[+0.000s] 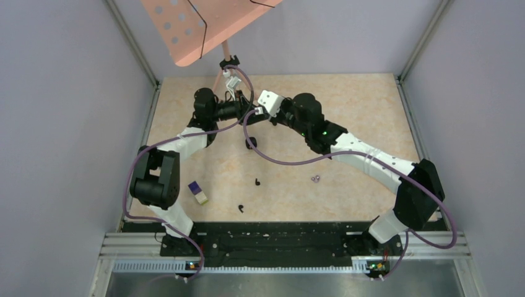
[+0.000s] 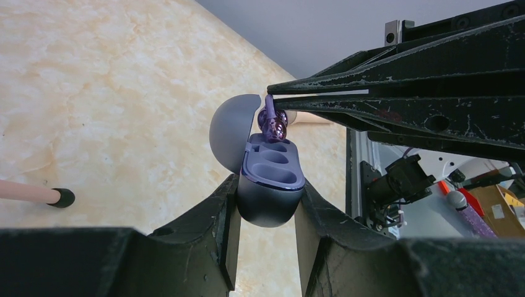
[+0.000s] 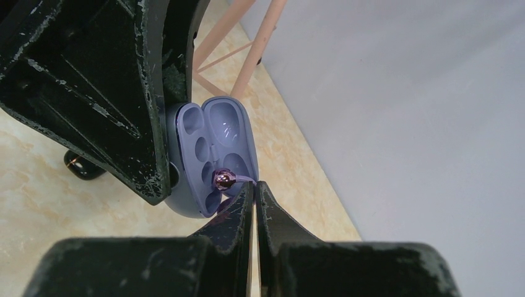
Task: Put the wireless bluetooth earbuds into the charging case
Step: Place the earbud in the charging case.
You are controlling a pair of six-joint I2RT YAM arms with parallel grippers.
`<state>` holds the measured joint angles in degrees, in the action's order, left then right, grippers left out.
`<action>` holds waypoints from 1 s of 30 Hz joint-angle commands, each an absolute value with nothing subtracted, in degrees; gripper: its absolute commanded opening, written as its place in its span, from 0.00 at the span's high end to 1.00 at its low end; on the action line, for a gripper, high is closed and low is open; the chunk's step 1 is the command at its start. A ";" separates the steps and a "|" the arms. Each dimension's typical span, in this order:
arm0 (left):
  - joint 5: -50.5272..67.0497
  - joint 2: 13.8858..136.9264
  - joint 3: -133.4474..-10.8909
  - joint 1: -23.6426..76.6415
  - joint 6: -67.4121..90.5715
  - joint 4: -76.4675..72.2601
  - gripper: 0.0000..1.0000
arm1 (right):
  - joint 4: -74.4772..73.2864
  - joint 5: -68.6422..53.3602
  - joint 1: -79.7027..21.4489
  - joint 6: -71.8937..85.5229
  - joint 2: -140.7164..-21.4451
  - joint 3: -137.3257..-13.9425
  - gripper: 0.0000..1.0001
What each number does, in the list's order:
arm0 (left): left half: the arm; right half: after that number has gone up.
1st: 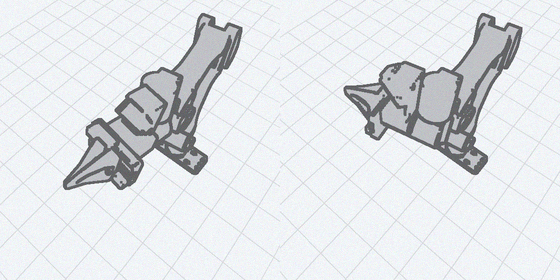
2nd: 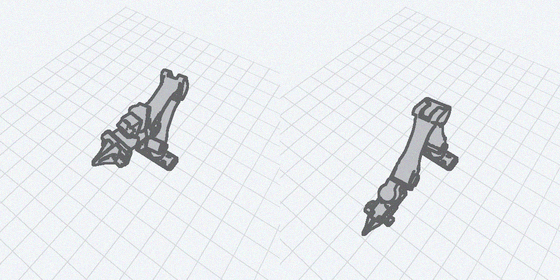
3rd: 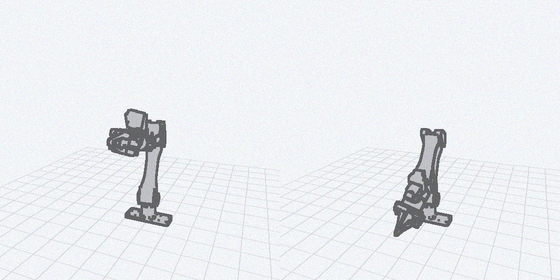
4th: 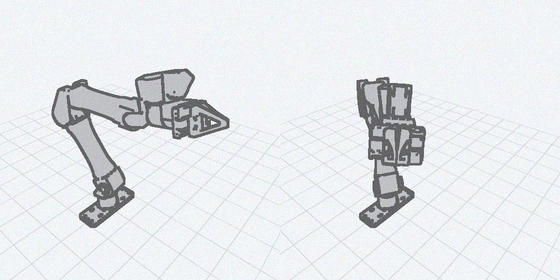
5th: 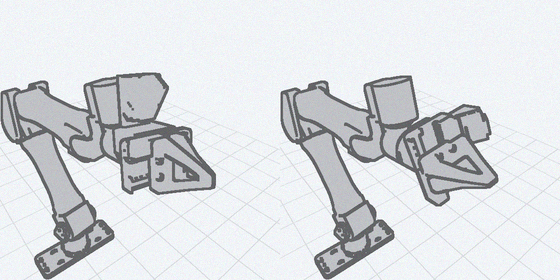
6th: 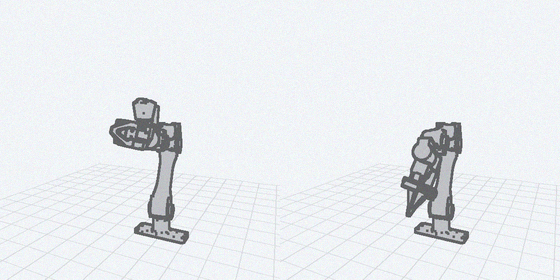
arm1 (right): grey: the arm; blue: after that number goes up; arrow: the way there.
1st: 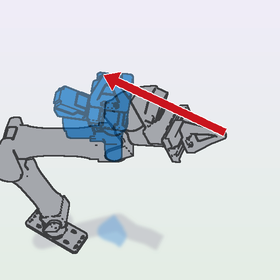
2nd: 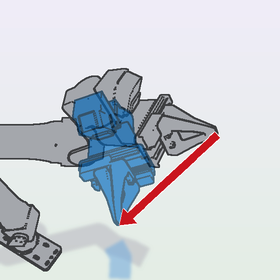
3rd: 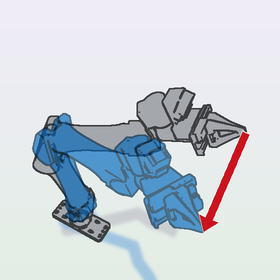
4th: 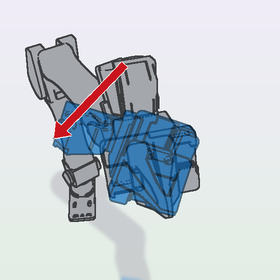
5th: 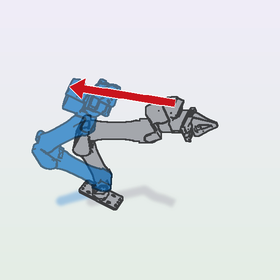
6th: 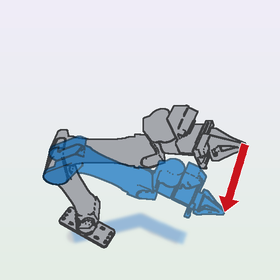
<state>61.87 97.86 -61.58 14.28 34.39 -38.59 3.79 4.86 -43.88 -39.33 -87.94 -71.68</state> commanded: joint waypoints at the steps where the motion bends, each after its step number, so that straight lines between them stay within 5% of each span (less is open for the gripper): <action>1: 61.87 95.98 -61.52 14.24 34.45 -41.63 1.00 | 5.45 4.11 -45.20 -37.75 -88.64 -74.84 1.00; 30: 61.95 95.59 -61.64 14.24 35.18 -42.12 1.00 | 5.90 4.54 -45.25 -37.69 -88.90 -74.85 1.00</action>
